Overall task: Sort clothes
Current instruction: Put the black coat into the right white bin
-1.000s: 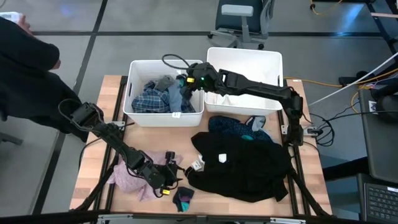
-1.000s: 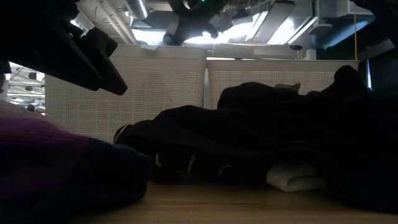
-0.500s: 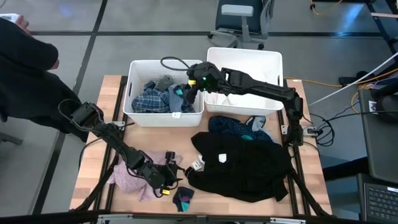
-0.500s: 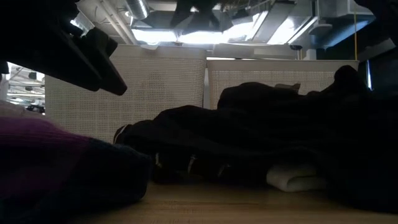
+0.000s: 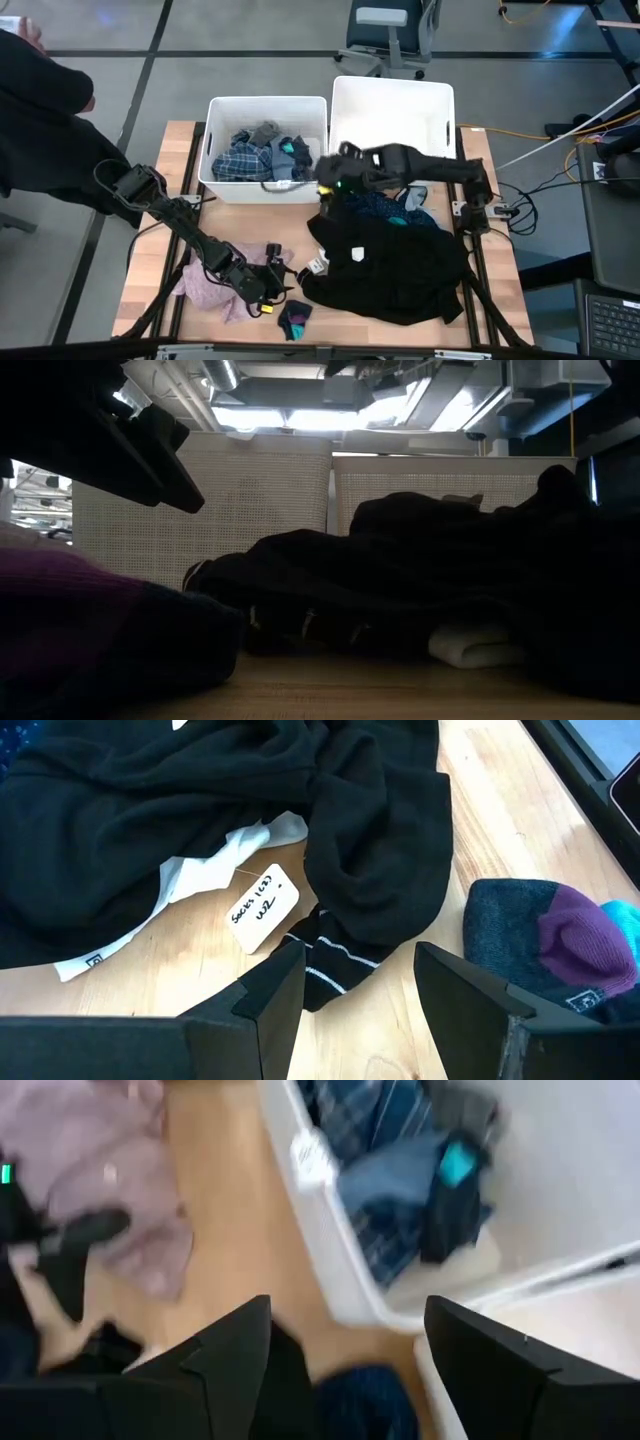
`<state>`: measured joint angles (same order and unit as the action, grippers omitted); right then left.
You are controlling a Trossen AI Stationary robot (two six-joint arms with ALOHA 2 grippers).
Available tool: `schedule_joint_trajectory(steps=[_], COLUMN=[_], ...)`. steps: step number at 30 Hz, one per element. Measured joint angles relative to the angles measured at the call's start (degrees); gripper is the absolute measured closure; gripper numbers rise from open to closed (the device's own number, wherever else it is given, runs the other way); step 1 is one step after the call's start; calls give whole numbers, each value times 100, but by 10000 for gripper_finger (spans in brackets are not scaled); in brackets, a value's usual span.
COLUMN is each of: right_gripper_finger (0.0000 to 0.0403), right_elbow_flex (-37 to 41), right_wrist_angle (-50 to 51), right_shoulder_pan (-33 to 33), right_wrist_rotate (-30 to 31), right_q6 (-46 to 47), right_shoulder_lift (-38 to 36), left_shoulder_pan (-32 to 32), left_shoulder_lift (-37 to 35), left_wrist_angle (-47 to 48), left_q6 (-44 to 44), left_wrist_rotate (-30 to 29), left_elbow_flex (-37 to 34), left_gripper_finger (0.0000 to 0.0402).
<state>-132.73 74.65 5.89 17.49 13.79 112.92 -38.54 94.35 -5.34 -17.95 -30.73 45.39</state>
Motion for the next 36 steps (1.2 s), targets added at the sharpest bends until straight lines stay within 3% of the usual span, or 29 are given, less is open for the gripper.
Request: schedule_joint_trajectory(steps=[10,17,25,30,36], right_gripper_finger=[136,136,136,136,136], right_elbow_flex=[878,1625,2605,3795,5552], right_wrist_angle=[1057,1326,1520,928,-1216], right_shoulder_pan=[1585,2425,3006,3254,3627], right_wrist_rotate=[853,554,861,711,892], right_q6=[1033,1835,2946,3681,4004], right_shoulder_lift=[6,7,-154,-808,-1902], left_shoulder_pan=[2,0,0,2,15], left_shoulder_lift=[0,0,0,-1,-2], left_wrist_angle=[-1,2,15,19,11], left_q6=[37,37,57,159,294], left_wrist_rotate=[1,1,1,1,1], left_elbow_flex=[0,0,0,0,0], left_gripper_finger=[222,222,222,222,222])
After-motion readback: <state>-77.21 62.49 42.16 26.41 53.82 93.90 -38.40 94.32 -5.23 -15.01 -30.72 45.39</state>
